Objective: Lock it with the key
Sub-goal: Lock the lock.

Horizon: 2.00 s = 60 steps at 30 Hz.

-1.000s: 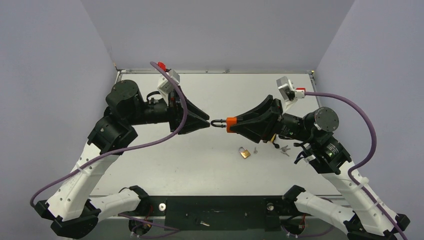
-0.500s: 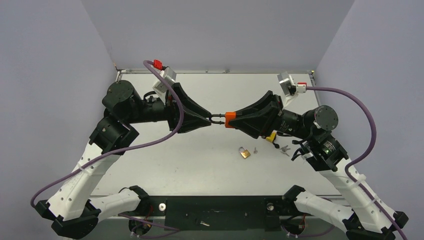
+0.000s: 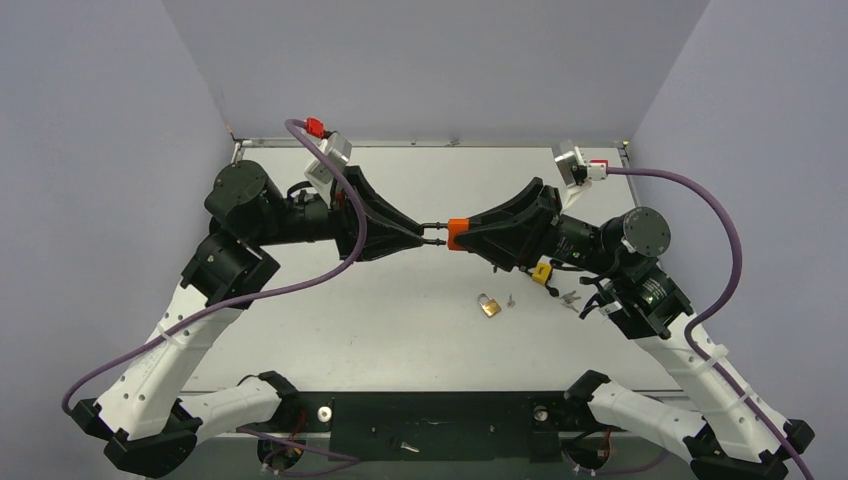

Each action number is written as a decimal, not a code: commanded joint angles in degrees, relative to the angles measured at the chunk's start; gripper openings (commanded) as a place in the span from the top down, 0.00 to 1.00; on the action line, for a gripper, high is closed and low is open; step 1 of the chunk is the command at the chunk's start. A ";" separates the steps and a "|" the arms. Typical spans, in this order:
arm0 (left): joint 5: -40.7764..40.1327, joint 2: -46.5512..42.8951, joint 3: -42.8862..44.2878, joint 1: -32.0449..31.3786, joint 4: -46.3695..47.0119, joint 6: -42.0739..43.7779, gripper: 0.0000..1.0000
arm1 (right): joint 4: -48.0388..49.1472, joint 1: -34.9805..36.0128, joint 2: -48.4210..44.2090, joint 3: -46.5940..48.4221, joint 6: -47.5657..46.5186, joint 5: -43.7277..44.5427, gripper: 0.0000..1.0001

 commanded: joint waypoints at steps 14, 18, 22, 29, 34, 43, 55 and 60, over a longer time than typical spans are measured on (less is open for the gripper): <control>0.63 0.66 0.39 -0.10 3.58 -1.24 0.81 | 5.56 -0.70 -1.25 1.24 0.88 1.95 1.00; 0.34 0.48 0.31 -0.10 3.62 -1.20 0.83 | 5.81 -0.73 -1.18 0.74 0.93 1.84 1.00; 0.20 0.67 0.29 -0.07 3.89 -1.57 0.84 | 6.02 -0.70 -0.86 0.38 0.92 1.74 1.00; 0.45 1.33 0.68 -0.08 4.18 -1.99 0.84 | 5.70 -0.68 -0.90 0.18 0.73 1.65 1.00; 0.61 1.58 0.67 -0.06 4.13 -1.93 0.93 | 4.81 -0.72 -0.79 0.54 0.24 1.69 1.00; 1.46 2.43 -0.61 -0.24 8.38 -6.69 1.00 | 3.97 -0.28 0.25 0.74 -1.63 1.76 1.00; -2.20 3.70 -1.02 -3.53 8.63 -9.46 1.00 | 0.31 3.73 3.04 1.94 -5.68 5.75 1.00; -4.44 4.52 -0.09 -5.40 7.73 -9.54 1.00 | -2.91 5.64 4.63 3.20 -7.92 7.81 1.00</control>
